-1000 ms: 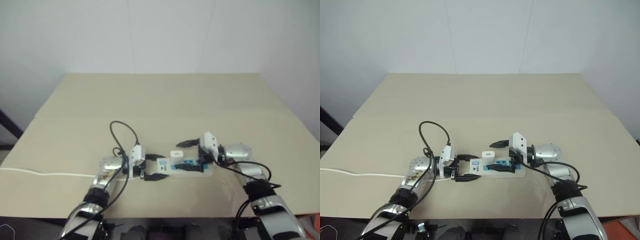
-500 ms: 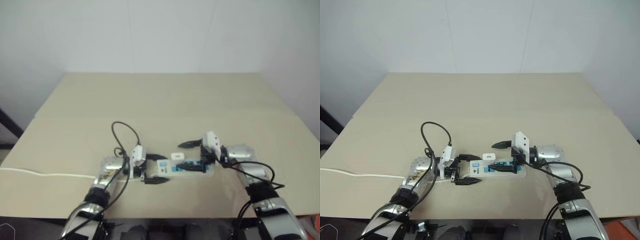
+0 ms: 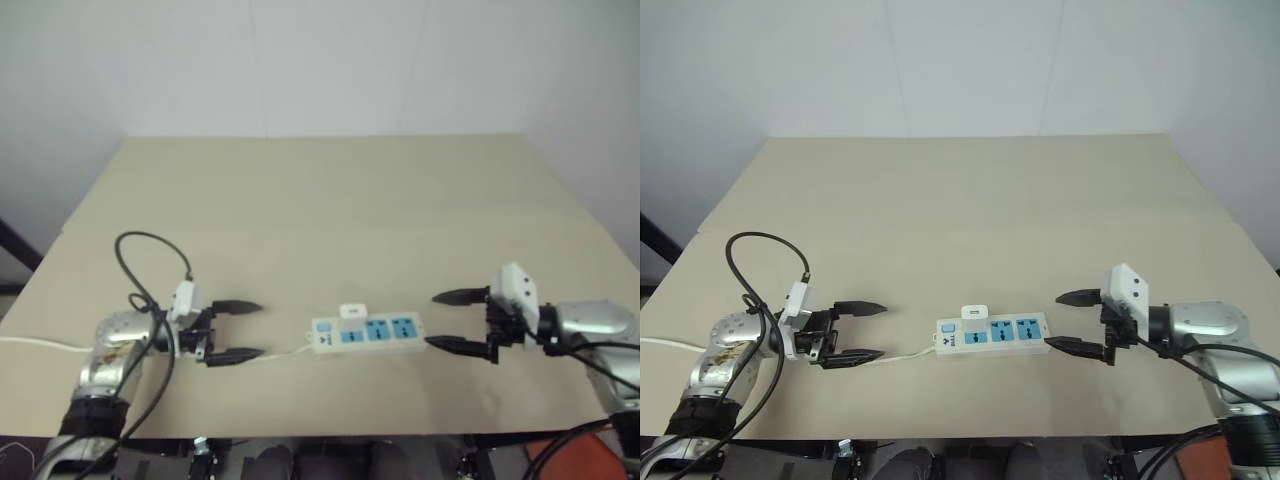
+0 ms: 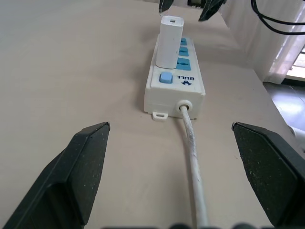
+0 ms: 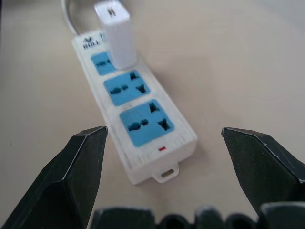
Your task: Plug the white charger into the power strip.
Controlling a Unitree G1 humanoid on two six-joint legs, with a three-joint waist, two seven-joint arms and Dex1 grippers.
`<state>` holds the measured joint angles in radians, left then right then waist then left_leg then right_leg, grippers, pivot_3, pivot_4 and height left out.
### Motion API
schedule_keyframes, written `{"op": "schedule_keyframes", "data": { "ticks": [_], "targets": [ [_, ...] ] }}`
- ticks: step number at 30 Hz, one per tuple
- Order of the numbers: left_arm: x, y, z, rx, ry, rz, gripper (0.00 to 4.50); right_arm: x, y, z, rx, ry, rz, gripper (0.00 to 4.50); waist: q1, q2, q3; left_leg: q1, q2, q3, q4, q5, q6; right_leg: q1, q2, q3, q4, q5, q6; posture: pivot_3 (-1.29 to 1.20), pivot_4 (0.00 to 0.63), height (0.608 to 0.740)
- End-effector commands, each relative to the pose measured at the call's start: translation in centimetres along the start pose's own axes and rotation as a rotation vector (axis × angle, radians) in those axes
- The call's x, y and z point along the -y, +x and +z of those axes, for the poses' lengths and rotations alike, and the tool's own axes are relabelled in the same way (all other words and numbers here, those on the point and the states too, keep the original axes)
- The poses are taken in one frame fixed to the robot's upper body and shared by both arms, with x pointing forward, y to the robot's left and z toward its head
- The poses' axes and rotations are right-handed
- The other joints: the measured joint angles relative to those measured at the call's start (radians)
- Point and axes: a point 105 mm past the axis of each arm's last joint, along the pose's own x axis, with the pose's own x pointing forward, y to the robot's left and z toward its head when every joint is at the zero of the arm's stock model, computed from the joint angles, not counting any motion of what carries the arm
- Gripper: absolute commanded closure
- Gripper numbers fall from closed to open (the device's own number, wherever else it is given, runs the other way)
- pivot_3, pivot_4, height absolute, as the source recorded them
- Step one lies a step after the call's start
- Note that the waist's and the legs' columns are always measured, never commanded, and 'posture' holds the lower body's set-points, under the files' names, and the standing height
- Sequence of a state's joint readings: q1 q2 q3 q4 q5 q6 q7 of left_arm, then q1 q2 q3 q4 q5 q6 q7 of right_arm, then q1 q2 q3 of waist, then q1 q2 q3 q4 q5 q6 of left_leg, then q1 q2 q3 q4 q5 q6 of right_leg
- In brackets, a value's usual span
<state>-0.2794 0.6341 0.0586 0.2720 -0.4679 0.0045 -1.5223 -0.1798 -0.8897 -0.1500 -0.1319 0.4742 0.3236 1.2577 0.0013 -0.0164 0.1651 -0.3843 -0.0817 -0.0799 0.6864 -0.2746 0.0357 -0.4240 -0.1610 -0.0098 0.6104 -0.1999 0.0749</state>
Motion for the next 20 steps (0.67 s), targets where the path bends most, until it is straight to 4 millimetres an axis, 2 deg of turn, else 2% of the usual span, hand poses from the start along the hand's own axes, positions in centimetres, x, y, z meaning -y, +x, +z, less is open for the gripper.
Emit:
{"op": "schedule_keyframes", "data": {
  "ticks": [1,7,12,20],
  "targets": [
    [-0.1,-0.7,1.0,0.009,0.030,0.007,0.03,-0.4,-0.4,1.7,0.010,-0.064,-0.002,0.00,0.001,-0.001,0.001,0.000,0.001,0.000,0.000,0.000,0.000,0.000,0.000,0.000,0.000,0.000,0.000,0.00,0.150,0.740],
    [0.1,-0.3,1.2,0.005,0.046,-0.006,0.03,-1.0,0.2,2.3,-0.012,-0.098,0.019,0.00,0.002,-0.001,0.001,0.000,0.001,0.001,0.000,0.000,0.000,0.000,0.001,0.000,0.000,0.000,0.000,0.00,0.150,0.740],
    [0.2,-0.9,1.5,-0.003,0.048,0.007,0.03,-1.4,0.5,3.2,0.015,-0.111,0.039,0.00,0.001,-0.002,0.002,0.000,0.002,0.001,0.000,0.000,0.000,0.000,0.001,0.000,0.000,0.000,-0.001,0.00,0.150,0.740],
    [0.3,-1.5,2.2,-0.017,0.056,0.027,0.03,-2.1,0.5,2.9,0.003,-0.107,0.014,0.00,0.005,-0.002,0.002,0.000,0.002,0.001,0.000,0.000,0.000,0.000,0.002,0.000,0.000,0.000,-0.001,0.00,0.150,0.740]
  ]
}}
